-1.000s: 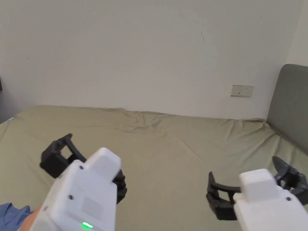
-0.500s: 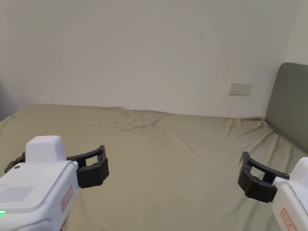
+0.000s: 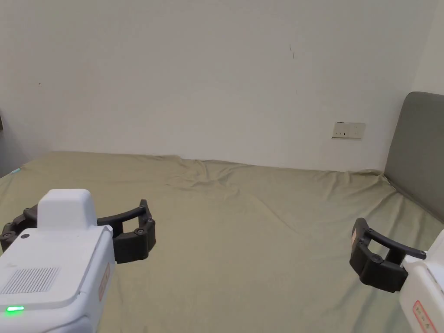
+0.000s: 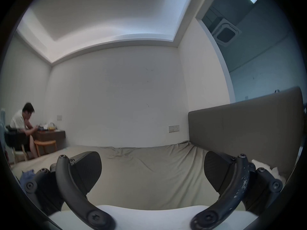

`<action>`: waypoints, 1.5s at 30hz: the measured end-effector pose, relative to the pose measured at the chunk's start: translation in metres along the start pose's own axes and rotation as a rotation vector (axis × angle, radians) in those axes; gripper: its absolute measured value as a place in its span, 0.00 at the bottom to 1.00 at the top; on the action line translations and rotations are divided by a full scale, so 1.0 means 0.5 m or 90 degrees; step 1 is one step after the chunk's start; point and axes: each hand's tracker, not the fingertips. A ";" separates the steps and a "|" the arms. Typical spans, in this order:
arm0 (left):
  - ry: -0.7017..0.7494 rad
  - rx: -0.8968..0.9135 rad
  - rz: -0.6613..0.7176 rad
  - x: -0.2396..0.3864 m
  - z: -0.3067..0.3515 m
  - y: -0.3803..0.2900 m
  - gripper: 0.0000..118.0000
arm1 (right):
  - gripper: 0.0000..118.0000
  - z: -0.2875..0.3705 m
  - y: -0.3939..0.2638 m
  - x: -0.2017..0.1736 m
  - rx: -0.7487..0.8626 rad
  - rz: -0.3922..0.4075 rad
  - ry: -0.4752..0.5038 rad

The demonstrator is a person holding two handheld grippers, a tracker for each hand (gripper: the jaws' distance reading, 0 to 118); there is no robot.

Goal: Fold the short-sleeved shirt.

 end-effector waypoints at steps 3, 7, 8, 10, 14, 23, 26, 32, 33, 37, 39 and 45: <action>0.016 -0.006 -0.030 -0.003 -0.005 -0.003 1.00 | 1.00 0.010 0.002 -0.016 -0.001 0.027 -0.002; -0.002 -0.003 -0.031 -0.004 0.001 -0.003 1.00 | 1.00 0.010 0.009 -0.020 -0.009 -0.021 -0.014; -0.012 -0.002 -0.025 -0.003 0.005 -0.001 1.00 | 1.00 0.003 0.009 -0.015 -0.011 -0.027 -0.012; -0.012 0.002 -0.024 -0.002 0.005 -0.001 1.00 | 1.00 0.002 0.009 -0.019 -0.026 -0.026 -0.004; -0.003 0.005 -0.051 0.007 0.002 0.000 1.00 | 1.00 -0.020 -0.010 0.010 -0.044 -0.006 0.026; -0.044 -0.002 -0.041 0.019 0.005 -0.003 1.00 | 1.00 -0.022 -0.014 0.014 -0.035 -0.009 0.055; -0.043 -0.002 -0.046 0.020 0.004 -0.004 1.00 | 1.00 -0.023 -0.014 0.017 -0.032 -0.011 0.062; -0.051 -0.002 -0.056 0.020 0.009 -0.004 0.97 | 1.00 -0.018 -0.014 0.009 -0.034 -0.014 0.062; -0.061 -0.004 -0.059 0.020 0.013 -0.005 0.86 | 0.90 -0.015 -0.013 0.011 -0.032 -0.026 0.076; -0.070 -0.017 -0.064 0.030 0.013 -0.010 0.00 | 0.02 -0.018 -0.013 0.015 -0.017 -0.072 0.059; -0.075 -0.026 -0.072 0.030 0.014 -0.013 0.00 | 0.01 -0.020 -0.008 0.020 -0.028 -0.061 0.058; -0.115 -0.036 -0.059 0.039 0.020 -0.016 0.00 | 0.01 -0.008 -0.008 0.007 -0.032 -0.005 0.044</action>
